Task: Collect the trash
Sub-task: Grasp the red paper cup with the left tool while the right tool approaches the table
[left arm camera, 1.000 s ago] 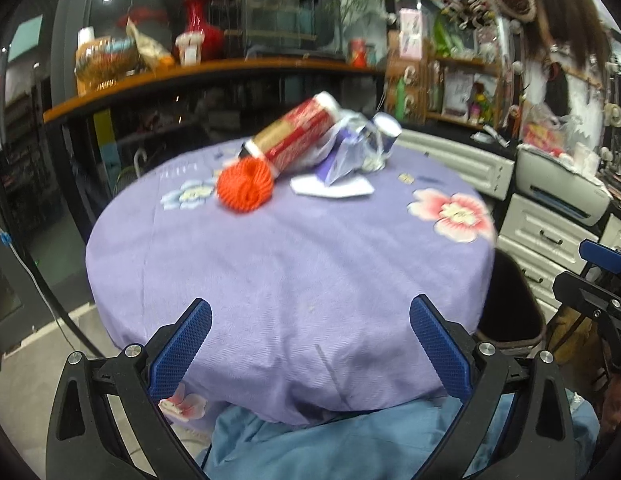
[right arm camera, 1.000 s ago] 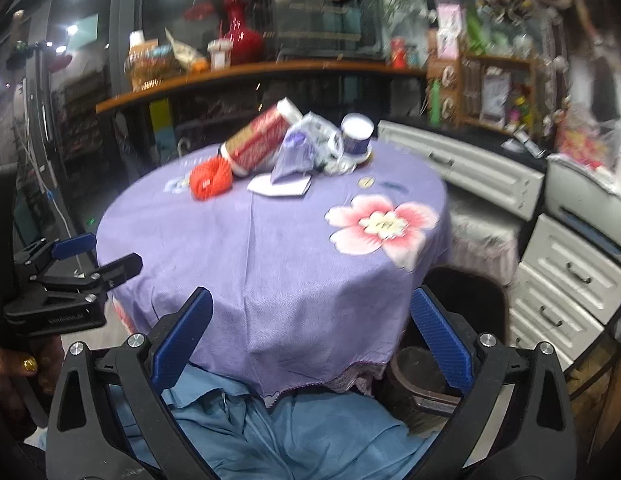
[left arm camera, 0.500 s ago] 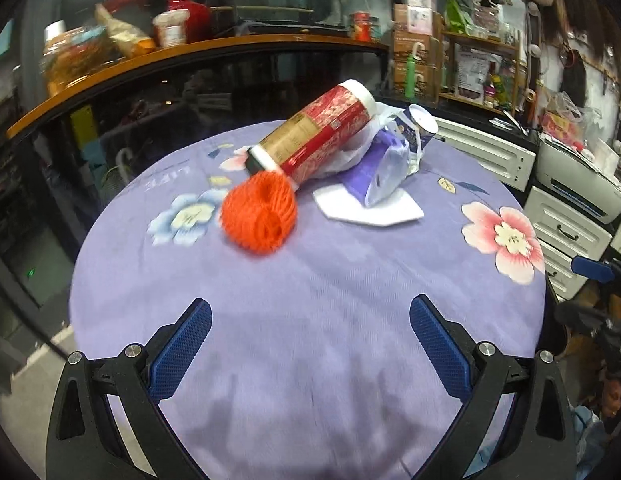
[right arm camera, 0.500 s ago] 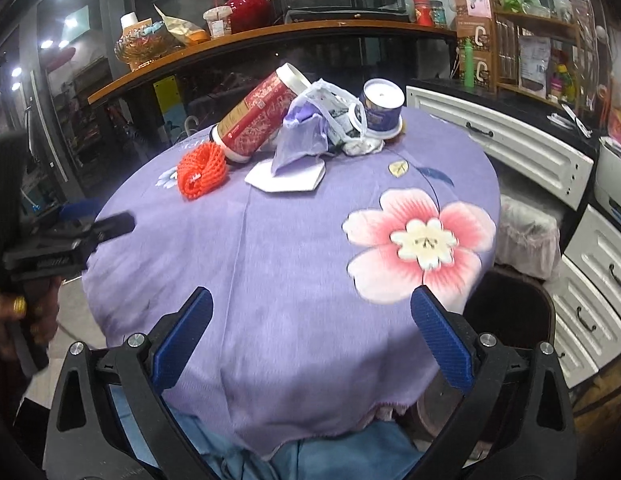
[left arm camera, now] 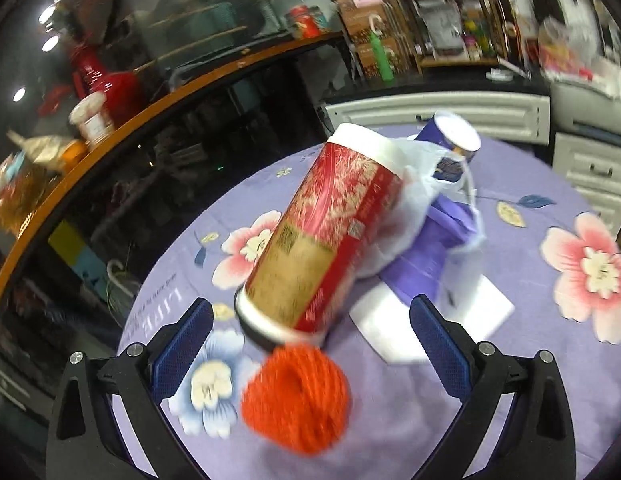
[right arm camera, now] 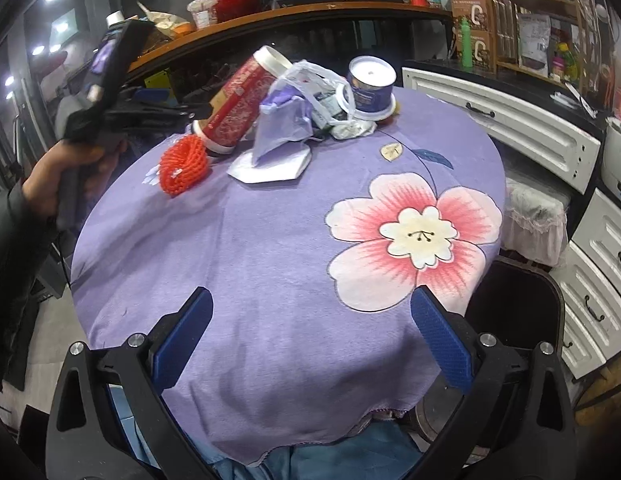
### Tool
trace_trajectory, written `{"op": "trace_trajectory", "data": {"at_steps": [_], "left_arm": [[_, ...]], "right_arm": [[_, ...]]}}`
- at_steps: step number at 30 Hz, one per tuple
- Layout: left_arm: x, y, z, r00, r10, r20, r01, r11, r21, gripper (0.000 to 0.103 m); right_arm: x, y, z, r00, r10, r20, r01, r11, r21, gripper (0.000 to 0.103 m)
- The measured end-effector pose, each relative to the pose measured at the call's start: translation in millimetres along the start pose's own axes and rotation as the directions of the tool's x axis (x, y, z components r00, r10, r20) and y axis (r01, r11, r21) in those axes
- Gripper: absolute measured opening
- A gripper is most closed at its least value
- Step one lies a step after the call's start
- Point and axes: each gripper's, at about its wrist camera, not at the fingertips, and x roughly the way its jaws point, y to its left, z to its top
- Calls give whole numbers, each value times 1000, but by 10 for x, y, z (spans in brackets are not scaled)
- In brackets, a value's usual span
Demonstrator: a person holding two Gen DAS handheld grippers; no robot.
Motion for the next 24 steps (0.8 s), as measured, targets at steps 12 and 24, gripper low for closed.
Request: {"op": "trace_trajectory", "data": {"at_steps": [12, 24], "left_arm": [[542, -163, 325, 998, 9, -67, 4, 981, 192, 93], [541, -158, 352, 998, 52, -18, -48, 982, 184, 74]], "right_arm": [[203, -145, -37, 999, 10, -52, -9, 1000, 27, 98], [205, -164, 93, 999, 16, -30, -17, 999, -28, 98]]}}
